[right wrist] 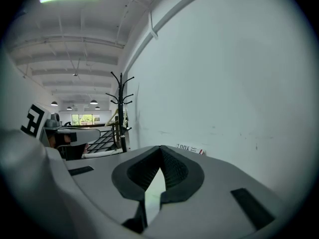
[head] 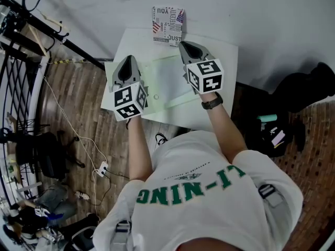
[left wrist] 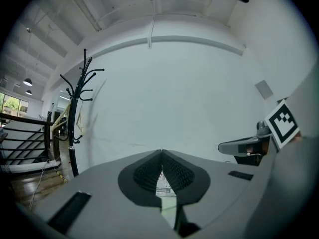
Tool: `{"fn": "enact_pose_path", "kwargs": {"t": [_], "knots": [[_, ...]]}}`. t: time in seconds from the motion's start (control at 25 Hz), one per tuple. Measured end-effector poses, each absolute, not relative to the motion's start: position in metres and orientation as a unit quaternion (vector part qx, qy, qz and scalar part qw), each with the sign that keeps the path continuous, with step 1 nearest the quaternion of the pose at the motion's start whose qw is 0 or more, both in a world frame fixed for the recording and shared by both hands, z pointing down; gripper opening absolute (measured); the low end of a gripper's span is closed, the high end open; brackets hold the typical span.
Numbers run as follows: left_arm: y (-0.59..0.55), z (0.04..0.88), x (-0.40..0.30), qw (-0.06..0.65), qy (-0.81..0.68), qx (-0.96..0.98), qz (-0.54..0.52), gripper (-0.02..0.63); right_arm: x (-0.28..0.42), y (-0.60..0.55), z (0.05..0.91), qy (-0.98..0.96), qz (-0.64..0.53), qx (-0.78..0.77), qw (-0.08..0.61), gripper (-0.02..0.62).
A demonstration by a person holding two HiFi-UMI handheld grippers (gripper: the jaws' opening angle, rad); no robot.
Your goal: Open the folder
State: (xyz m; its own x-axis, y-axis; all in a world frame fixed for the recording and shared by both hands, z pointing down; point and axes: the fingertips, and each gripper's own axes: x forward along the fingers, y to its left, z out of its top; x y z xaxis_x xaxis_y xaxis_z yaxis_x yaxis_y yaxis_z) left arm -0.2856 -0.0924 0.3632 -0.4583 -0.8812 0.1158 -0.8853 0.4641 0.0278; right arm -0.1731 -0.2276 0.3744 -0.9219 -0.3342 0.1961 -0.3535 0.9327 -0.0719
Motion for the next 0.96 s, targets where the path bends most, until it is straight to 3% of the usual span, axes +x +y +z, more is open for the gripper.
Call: {"fn": "enact_pose_path", "kwargs": {"t": [0.68, 0.96], "knots": [[-0.072, 0.353, -0.266, 0.062, -0.85, 0.523, -0.005, 0.015, -0.168, -0.186, 0.371, -0.982, 0.054, 0.166, 0.076, 0.015], [-0.057, 0.373, -0.28, 0.062, -0.855, 0.512, 0.058, 0.026, -0.169, -0.184, 0.385, -0.981, 0.058, 0.169, 0.082, 0.015]]}}
